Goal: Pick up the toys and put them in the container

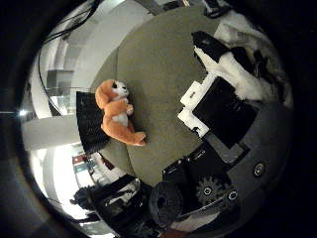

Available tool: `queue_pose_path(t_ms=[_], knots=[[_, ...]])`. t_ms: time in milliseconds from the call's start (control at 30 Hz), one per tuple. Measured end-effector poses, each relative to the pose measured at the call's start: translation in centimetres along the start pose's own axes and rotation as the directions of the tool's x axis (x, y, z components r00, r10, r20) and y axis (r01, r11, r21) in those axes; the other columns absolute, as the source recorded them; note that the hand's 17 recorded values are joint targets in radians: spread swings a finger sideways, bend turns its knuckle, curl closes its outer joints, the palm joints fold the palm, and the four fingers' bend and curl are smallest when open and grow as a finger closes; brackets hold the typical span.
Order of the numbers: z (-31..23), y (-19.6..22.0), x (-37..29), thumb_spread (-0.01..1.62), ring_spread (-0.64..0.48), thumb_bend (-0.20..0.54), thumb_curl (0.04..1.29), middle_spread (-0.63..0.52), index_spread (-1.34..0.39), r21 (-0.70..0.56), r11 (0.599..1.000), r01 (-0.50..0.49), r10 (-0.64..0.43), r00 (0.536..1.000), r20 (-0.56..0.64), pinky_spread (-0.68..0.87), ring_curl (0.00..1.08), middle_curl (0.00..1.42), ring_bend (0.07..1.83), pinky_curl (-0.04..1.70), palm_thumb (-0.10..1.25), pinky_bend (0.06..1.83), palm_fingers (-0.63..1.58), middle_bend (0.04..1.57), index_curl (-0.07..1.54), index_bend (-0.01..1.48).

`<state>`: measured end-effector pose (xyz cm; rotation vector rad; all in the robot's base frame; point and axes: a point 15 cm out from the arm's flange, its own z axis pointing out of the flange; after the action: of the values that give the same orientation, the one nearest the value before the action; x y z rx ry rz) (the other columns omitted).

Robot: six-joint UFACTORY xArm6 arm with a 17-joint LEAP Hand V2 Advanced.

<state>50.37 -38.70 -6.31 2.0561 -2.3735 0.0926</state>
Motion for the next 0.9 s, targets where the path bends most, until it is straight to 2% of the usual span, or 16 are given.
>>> queue_pose_path(t_ms=[533,900], knots=[[-6.9,0.7,-0.1,0.92,-0.24,-0.014,0.76,-0.15,-0.24,0.001,1.0,0.005,-0.005,1.0,-0.004,-0.16,0.79,0.83,1.32,0.79,1.06,1.46,1.1,1.3,0.84,1.13],[-13.0,1.7,-8.5,0.9,-0.24,-0.015,0.79,-0.15,-0.24,0.011,0.993,0.113,-0.114,0.994,0.007,-0.17,0.8,0.82,1.32,0.84,1.05,1.42,1.1,1.3,0.84,1.13]])
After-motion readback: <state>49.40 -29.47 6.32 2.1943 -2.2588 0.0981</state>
